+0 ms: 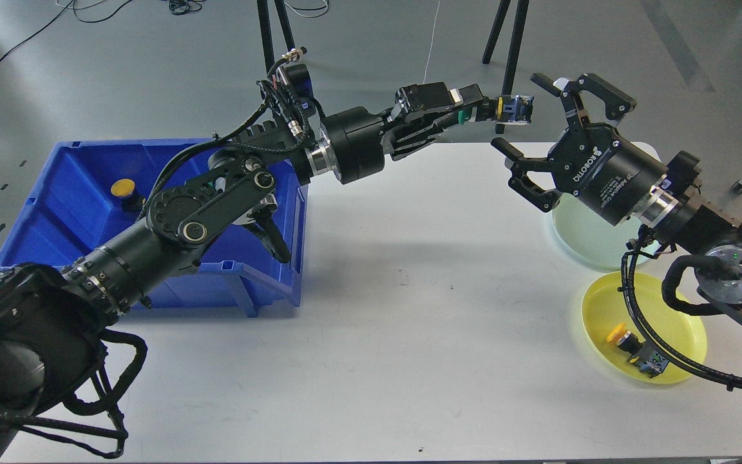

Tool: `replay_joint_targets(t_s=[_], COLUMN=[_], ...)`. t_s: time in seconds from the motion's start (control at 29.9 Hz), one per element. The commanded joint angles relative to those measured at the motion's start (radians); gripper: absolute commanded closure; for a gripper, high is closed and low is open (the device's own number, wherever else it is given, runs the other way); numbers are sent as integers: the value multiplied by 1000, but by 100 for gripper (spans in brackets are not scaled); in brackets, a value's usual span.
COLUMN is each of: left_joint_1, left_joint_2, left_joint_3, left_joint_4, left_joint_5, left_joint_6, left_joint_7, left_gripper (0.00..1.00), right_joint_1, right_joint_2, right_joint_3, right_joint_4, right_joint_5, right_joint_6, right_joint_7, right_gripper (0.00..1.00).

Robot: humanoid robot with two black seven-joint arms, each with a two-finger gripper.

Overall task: Pass button and place on color plate
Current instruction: 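Grasp the green button with the right gripper and release the left gripper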

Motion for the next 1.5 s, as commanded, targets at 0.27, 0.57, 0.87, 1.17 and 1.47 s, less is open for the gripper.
replay_joint_targets(t_s=[0.27, 0.57, 0.87, 1.17, 1.47], left_joint_1=[0, 0, 0, 2, 2], left_joint_2=[0, 0, 0, 2, 0], left_joint_3=[0, -1, -1, -1, -3], left_joint_4=[0, -1, -1, -1, -1], left_joint_5=[1, 1, 1, 1, -2], left_joint_6=[0, 0, 0, 0, 0], left_joint_7=[0, 0, 0, 0, 0], left_gripper=[87, 87, 86, 86, 70], right_joint_1=[0, 2, 6, 3, 3], right_joint_2=[-1, -1, -1, -1, 0], right_joint_3=[-9, -9, -9, -9, -9], right_joint_4=[1, 1, -1, -2, -2], right_joint_5=[-3, -5, -5, -9, -11], right_joint_6=[6, 6, 2, 5, 5], right_joint_7=[2, 2, 2, 2, 2], right_gripper=[37, 50, 73, 91, 97])
